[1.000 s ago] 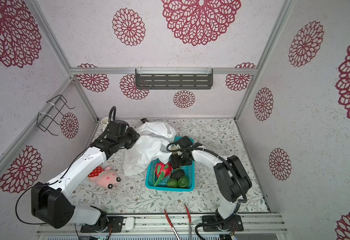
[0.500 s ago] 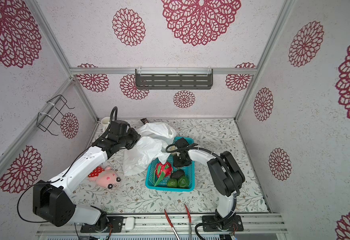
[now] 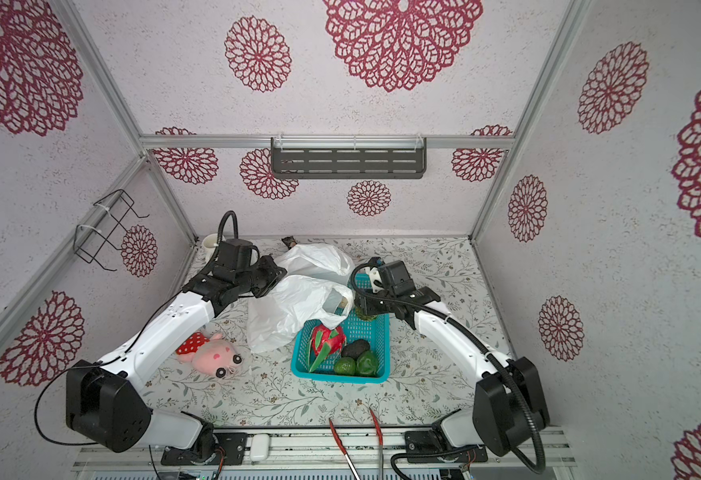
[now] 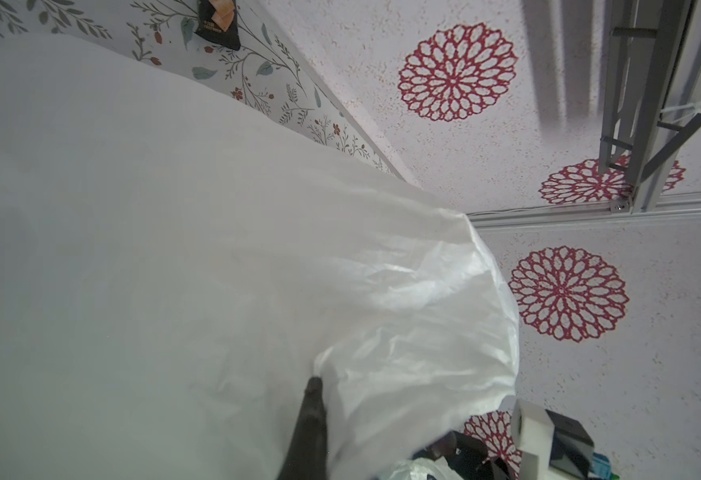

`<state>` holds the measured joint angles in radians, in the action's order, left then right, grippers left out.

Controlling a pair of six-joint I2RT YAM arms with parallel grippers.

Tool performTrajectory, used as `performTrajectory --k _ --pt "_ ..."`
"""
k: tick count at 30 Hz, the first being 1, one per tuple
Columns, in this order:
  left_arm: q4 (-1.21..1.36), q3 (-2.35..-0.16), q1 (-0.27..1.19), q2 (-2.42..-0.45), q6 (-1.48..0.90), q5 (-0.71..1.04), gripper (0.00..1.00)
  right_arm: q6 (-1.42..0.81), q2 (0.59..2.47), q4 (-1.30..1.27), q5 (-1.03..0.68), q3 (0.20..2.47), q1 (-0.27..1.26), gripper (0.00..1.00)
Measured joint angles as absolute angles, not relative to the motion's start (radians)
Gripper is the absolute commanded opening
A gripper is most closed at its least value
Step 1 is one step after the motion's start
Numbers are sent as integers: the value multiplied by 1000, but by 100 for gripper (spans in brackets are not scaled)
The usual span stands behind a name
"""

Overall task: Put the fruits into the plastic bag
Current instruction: 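Lift the mangosteen into the bag held by the left gripper and release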

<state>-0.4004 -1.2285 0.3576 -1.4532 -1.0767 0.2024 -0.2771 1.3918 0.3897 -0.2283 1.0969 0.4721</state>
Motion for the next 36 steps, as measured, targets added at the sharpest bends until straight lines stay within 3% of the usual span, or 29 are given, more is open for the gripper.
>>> performTrajectory --k 14,32,36 --pt "-379 -1229 355 -1446 -998 268 0 -271 1471 281 -434 1148 466 43" --pt "-295 -1190 358 -1446 -943 321 0 -323 1811 107 -487 1450 682 46" --pt "-279 -1179 363 -1447 -944 329 0 -363 1889 83 -494 1468 689 55"
